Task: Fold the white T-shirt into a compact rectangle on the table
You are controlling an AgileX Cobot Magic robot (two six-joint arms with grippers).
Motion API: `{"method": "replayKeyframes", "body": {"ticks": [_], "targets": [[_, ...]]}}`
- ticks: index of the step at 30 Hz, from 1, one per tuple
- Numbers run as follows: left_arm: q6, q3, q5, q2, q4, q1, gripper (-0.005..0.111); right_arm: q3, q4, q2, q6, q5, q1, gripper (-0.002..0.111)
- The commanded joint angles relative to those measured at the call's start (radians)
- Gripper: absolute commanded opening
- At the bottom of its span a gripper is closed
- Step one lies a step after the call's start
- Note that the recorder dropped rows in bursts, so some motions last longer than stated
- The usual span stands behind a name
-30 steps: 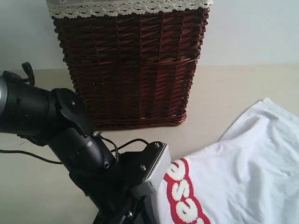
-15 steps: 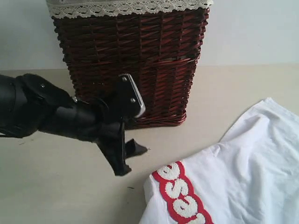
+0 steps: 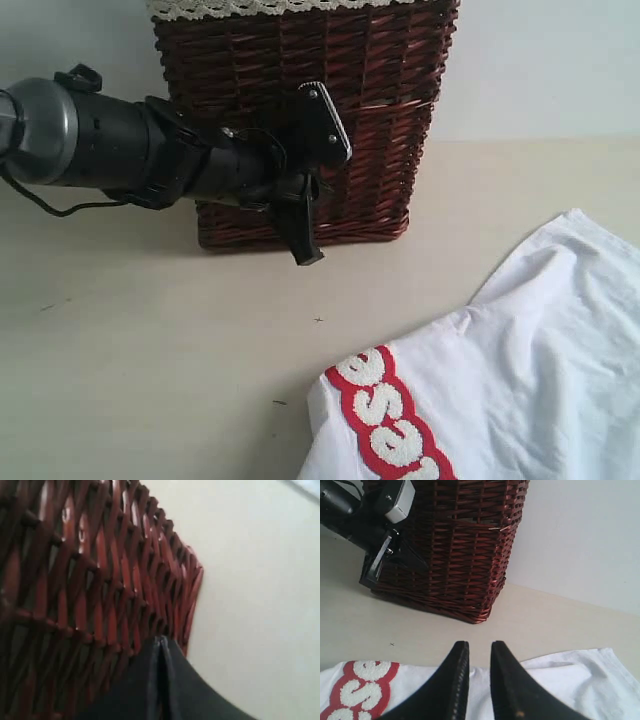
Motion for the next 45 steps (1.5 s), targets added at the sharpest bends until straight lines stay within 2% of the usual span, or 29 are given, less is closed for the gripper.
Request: {"method": "replayKeyframes", "body": {"ticks": [1, 4, 7, 14, 17, 20, 23, 26, 28, 31, 34, 40, 42, 45], "targets": [[-0.005, -0.033, -0.187, 0.029, -0.012, 0.051, 0.000, 0.005, -0.004, -0.007, -0.001, -0.001, 0.002, 0.017], [-0.022, -0.041, -0.169, 0.027, -0.018, 0.087, 0.000, 0.005, -0.004, -0.007, -0.001, -0.001, 0.002, 0.017], [-0.051, -0.041, -0.081, 0.006, -0.047, 0.106, 0.000, 0.005, -0.004, -0.007, -0.001, -0.001, 0.002, 0.017], [-0.137, -0.033, 0.083, -0.083, -0.068, 0.107, 0.000, 0.005, -0.004, -0.007, -0.003, -0.001, 0.002, 0.017], [-0.211, 0.009, 0.088, -0.137, -0.068, 0.107, 0.000, 0.005, -0.004, -0.007, -0.003, -0.001, 0.002, 0.017], [-0.284, 0.103, 0.123, -0.226, -0.066, 0.113, 0.000, 0.005, -0.004, -0.007, -0.001, -0.001, 0.002, 0.017], [-0.361, 0.238, 0.350, -0.322, -0.034, 0.146, 0.000, 0.005, -0.004, -0.007, -0.001, -0.001, 0.002, 0.017], [-0.455, 0.372, 0.689, -0.372, 0.011, 0.191, 0.000, 0.005, -0.004, -0.007, -0.001, -0.001, 0.002, 0.017], [-0.460, 0.451, 0.901, -0.373, 0.046, 0.208, 0.000, 0.005, -0.004, -0.007, -0.001, -0.001, 0.002, 0.017], [-0.460, 0.544, 0.976, -0.360, 0.068, 0.209, 0.002, 0.005, -0.004, -0.007, -0.001, -0.001, 0.002, 0.017], [-0.460, 0.595, 0.952, -0.343, 0.061, 0.209, 0.014, 0.005, -0.004, -0.007, -0.001, -0.001, 0.002, 0.017], [-0.447, 0.621, 0.937, -0.310, -0.068, 0.192, 0.061, 0.005, -0.004, -0.007, -0.001, -0.001, 0.002, 0.017], [-0.445, 0.621, 0.912, -0.302, -0.112, 0.175, 0.065, 0.005, -0.004, -0.007, -0.001, -0.001, 0.002, 0.017], [-0.426, 0.621, 0.876, -0.292, -0.106, 0.139, 0.063, 0.005, -0.004, -0.007, -0.001, -0.001, 0.002, 0.017]]}}
